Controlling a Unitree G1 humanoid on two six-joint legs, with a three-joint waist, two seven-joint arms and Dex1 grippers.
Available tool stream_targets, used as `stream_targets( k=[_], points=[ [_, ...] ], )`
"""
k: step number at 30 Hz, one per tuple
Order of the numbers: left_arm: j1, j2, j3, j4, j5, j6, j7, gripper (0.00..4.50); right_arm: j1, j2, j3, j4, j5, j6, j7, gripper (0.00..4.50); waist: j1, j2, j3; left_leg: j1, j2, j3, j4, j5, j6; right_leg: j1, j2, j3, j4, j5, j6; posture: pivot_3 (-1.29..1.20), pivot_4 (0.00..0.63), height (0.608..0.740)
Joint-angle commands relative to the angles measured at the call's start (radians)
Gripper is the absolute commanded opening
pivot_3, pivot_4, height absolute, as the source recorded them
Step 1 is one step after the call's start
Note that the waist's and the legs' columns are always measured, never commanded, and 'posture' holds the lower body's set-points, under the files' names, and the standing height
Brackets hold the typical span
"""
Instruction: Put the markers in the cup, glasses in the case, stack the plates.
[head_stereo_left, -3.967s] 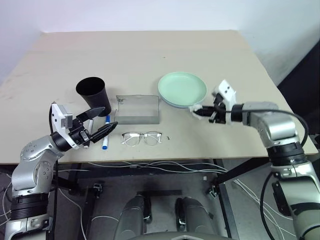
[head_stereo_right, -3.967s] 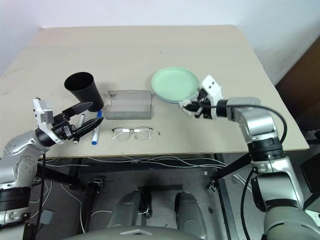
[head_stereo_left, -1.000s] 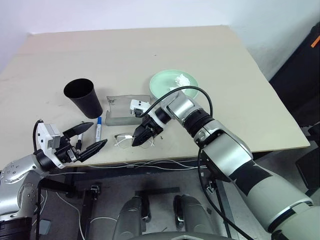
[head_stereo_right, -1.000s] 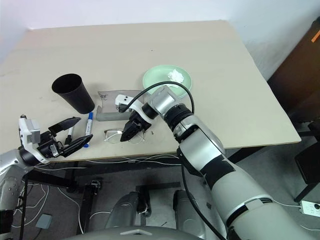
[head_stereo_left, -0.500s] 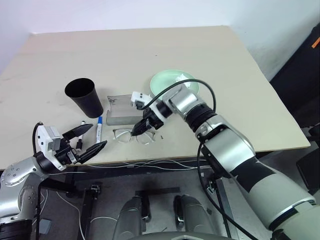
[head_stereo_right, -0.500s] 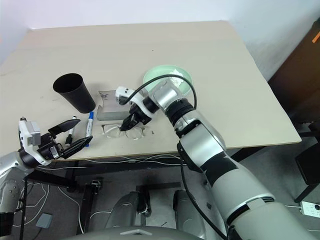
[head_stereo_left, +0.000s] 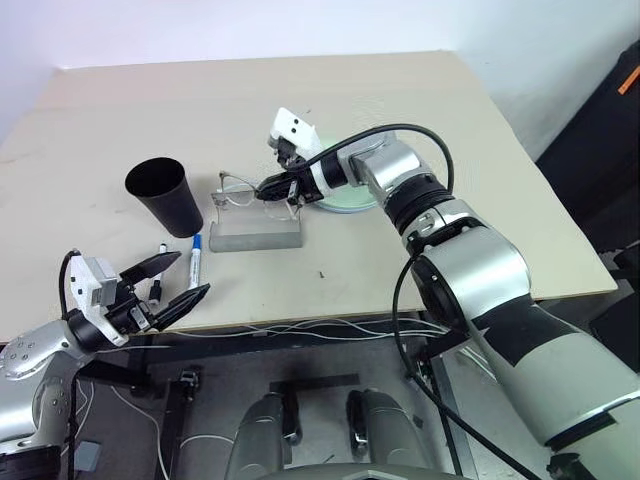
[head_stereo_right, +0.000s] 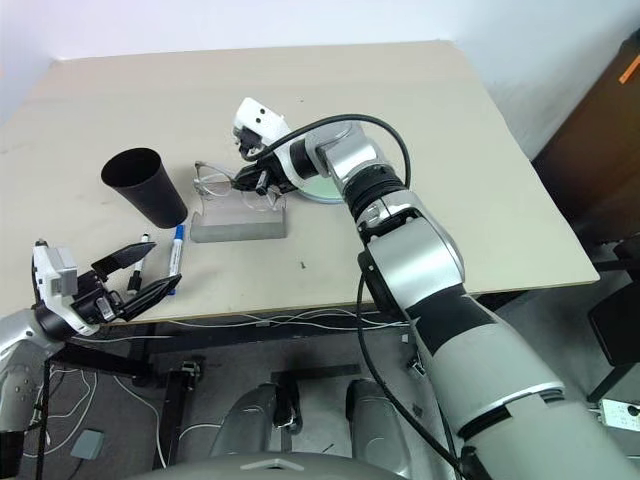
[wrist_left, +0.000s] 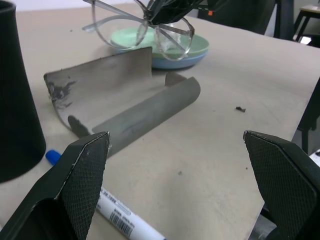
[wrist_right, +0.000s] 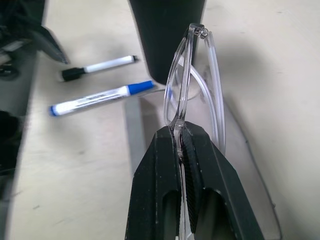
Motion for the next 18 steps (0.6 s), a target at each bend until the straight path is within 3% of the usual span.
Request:
stream_targets(
  k=[1, 9, 18],
  points=[
    [0.026, -0.002, 0.045, -0.061, -0.020, -0.020, 0.014, 4.50, -0.025, 0.036, 0.012, -0.004, -0.038, -0.108, -0.024, 0.04, -0.001, 0.000, 0.000, 0.000, 0.000, 0.000, 0.000, 0.001, -0.002, 0.000, 0.000, 0.000, 0.000, 0.000, 0.000, 0.00, 0.150, 0.740],
    [0.098, -0.019, 0.077, -0.124, -0.029, -0.020, 0.041, 4.50, 0.036, 0.085, 0.096, 0.017, -0.155, -0.223, -0.047, 0.04, -0.004, -0.001, 0.000, 0.000, 0.000, 0.000, 0.000, 0.002, -0.003, 0.001, 0.000, -0.001, 0.000, 0.000, 0.000, 0.00, 0.150, 0.740],
    [0.139, -0.029, 0.081, -0.159, -0.038, -0.024, 0.066, 4.50, 0.074, 0.103, 0.122, 0.036, -0.214, -0.217, -0.074, 0.04, -0.003, -0.002, -0.001, 0.001, 0.001, 0.001, -0.004, 0.002, -0.003, 0.000, 0.000, -0.003, 0.002, 0.002, -0.007, 0.00, 0.150, 0.740]
  ],
)
